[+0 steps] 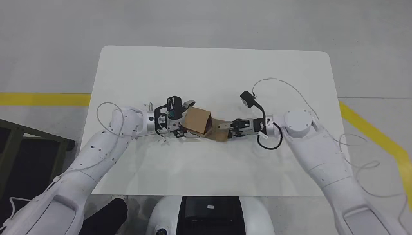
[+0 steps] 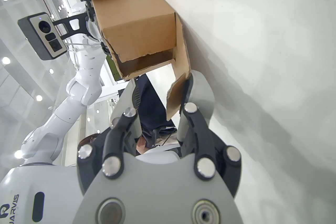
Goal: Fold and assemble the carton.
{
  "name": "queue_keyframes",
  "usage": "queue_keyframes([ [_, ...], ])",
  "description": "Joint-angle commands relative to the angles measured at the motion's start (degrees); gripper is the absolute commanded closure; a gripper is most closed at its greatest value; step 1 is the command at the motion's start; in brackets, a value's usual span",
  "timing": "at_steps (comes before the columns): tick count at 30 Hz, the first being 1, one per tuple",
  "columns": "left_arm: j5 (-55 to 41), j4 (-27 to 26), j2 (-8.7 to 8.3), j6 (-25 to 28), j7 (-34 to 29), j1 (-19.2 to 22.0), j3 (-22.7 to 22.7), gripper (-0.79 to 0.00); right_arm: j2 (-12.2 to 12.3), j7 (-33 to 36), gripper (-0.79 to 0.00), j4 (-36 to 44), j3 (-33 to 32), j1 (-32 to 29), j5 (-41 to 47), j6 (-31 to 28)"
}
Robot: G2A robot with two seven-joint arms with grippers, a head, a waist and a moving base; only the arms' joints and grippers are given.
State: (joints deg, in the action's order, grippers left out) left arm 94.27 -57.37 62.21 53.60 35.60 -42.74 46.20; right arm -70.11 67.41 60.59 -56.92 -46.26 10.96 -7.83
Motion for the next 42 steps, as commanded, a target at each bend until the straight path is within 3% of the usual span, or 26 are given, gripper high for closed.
queue_keyframes([
  [1,0.0,0.0,-0.01,0.0,0.0,0.0,0.0,-0.785,-0.1,-0.6,-0.320,-0.1,0.1,0.0,0.8,-0.6],
  [4,0.0,-0.1,-0.04,0.1,0.0,0.0,0.1,-0.785,-0.3,-1.7,-0.332,0.2,0.2,0.1,1.5,-1.0],
  [7,0.0,-0.1,-0.06,0.1,0.0,0.0,0.1,-0.785,-0.5,-2.6,-0.397,1.1,0.8,0.2,1.3,-0.7],
  [9,0.0,-0.2,-0.08,0.1,-0.1,-0.1,0.2,-0.785,-0.6,-3.2,-0.693,1.5,1.5,0.3,0.3,-0.1],
  [11,-0.1,-0.2,-0.08,0.0,-0.1,-0.1,0.2,-0.785,-0.7,-3.6,-0.785,1.9,1.9,0.4,0.1,0.1],
  [18,0.0,-0.5,-0.21,0.0,0.0,-0.3,0.5,-0.785,-0.7,-5.7,-0.785,3.1,1.7,0.3,-0.3,0.3],
  [42,0.3,-2.3,-0.65,0.5,-0.3,-1.0,1.0,-0.785,-0.7,-11.2,-0.770,13.3,3.2,0.0,-7.4,9.6],
])
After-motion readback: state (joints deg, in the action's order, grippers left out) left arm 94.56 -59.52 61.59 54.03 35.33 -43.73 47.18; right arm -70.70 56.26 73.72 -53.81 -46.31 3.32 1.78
